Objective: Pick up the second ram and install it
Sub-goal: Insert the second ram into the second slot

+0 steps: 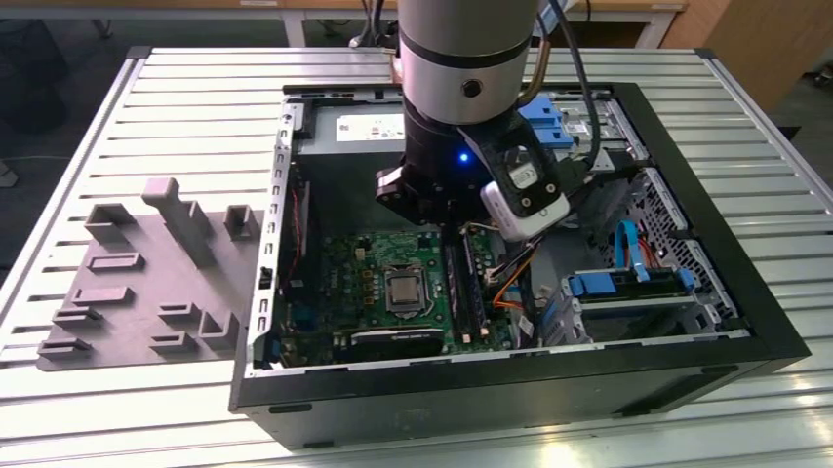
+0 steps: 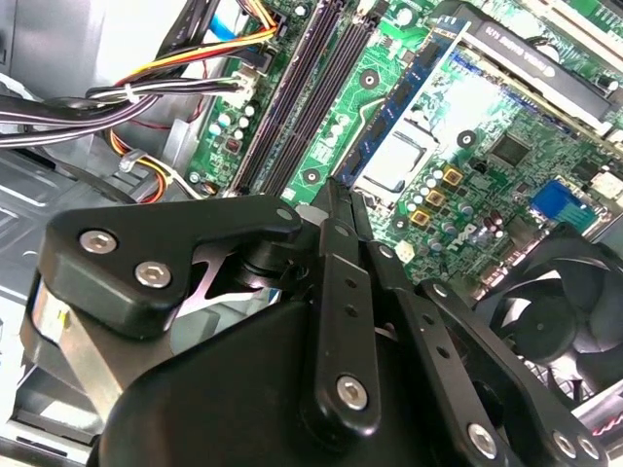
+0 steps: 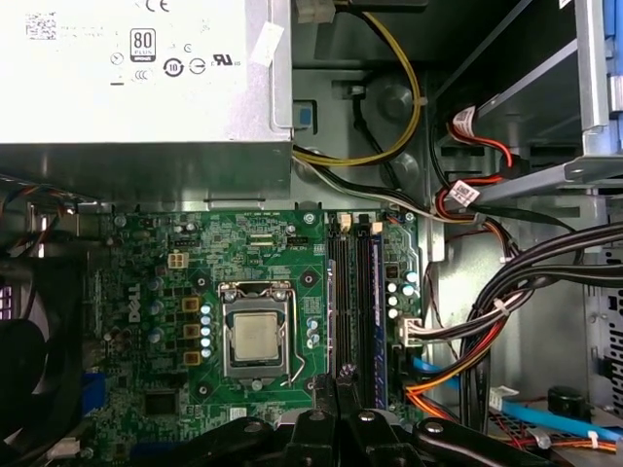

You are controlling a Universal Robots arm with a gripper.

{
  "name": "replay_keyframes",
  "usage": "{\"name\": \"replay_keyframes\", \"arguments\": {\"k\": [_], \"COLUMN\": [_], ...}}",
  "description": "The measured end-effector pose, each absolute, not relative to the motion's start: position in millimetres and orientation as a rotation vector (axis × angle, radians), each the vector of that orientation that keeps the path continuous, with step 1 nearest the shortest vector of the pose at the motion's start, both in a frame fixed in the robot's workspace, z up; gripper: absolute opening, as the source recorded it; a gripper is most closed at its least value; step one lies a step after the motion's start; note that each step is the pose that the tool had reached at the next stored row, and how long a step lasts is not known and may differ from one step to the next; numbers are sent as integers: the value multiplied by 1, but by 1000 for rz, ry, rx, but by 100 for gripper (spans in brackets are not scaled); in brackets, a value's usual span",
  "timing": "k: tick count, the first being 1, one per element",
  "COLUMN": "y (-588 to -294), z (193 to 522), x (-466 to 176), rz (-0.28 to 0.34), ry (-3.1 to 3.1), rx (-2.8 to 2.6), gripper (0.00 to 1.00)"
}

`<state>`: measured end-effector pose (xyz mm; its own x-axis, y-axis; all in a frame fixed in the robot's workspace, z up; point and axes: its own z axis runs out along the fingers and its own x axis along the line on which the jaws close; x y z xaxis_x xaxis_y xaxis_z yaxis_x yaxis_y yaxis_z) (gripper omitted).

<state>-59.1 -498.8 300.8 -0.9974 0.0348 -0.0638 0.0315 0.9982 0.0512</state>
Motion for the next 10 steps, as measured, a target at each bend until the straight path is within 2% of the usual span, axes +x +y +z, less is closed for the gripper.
{"name": "replay_keyframes", "arguments": {"k": [10], "y": [-499], "z": [297], "x": [-59], "rz": [77], "ry": [3076], "rx": [51], "gripper": [12]}}
